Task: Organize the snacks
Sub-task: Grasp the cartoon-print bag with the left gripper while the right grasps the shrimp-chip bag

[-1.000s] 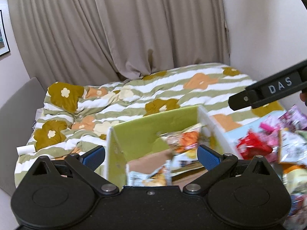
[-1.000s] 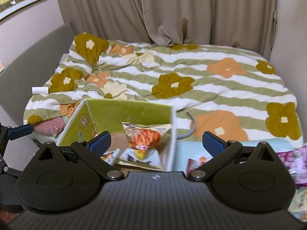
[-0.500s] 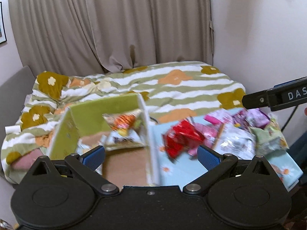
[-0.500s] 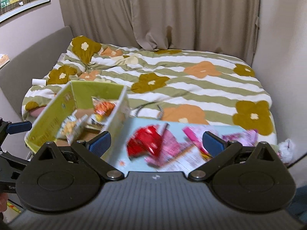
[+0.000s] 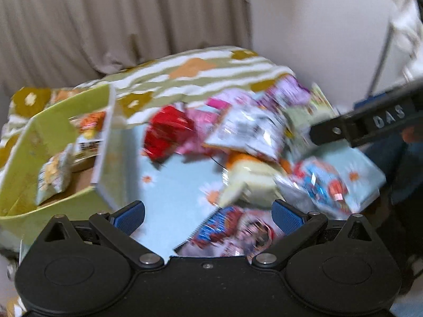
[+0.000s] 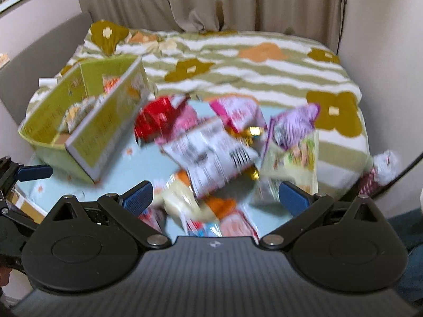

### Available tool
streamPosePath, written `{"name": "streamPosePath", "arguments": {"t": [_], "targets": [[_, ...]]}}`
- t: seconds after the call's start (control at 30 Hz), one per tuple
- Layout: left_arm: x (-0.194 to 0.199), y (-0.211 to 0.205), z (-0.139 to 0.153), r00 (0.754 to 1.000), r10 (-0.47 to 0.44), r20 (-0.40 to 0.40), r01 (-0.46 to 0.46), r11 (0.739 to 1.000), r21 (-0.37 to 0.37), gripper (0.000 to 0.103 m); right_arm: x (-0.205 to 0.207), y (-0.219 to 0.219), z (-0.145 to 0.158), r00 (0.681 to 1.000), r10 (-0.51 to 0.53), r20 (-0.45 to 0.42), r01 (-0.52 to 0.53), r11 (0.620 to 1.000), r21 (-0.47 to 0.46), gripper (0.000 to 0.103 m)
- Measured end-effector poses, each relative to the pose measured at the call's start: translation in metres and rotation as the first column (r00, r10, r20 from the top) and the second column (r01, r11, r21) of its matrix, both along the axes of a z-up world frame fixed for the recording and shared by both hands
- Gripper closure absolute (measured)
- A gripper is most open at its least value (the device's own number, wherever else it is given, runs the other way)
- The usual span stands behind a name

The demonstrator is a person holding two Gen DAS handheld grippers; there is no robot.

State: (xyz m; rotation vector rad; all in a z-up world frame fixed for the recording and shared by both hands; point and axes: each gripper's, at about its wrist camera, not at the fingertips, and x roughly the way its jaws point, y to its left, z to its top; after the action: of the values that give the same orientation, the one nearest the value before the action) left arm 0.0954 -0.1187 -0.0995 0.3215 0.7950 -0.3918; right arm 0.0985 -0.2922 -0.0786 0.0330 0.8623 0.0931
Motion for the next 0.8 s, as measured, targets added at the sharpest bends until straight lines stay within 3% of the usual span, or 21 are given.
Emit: {"name": "streamPosePath", "arguments": {"t": [0.23, 0.5, 0.6, 0.8], "targets": [[-0.004, -0.029, -0.042, 0.986, -0.168, -0.008, 0.168, 0.982, 0.089, 0.0, -0.007, -0.004, -0.038, 0.999, 0.026, -0.038, -0.027, 1.0, -0.014, 0.0], [0.013, -0.04, -0.079, 0.979, -0.198, -0.051, 0.203, 0.968, 0.148, 0.001, -0.002, 0.003, -0.068, 0.994, 0.083, -0.064, -0.086, 0.995, -0.056, 0.0], [0.021, -0.042, -0.089, 0.977, -0.195, -0.088, 0.206, 0.967, 0.146, 0.012, 0.002, 0.004, -0.076, 0.992, 0.096, -0.082, -0.102, 0.993, -0.067, 0.0], [0.025, -0.036, -0.093, 0.98, -0.177, -0.092, 0.189, 0.973, 0.137, 0.023, 0.005, 0.005, -0.088, 0.989, 0.114, -0.092, -0.123, 0.988, -0.094, 0.0]]}}
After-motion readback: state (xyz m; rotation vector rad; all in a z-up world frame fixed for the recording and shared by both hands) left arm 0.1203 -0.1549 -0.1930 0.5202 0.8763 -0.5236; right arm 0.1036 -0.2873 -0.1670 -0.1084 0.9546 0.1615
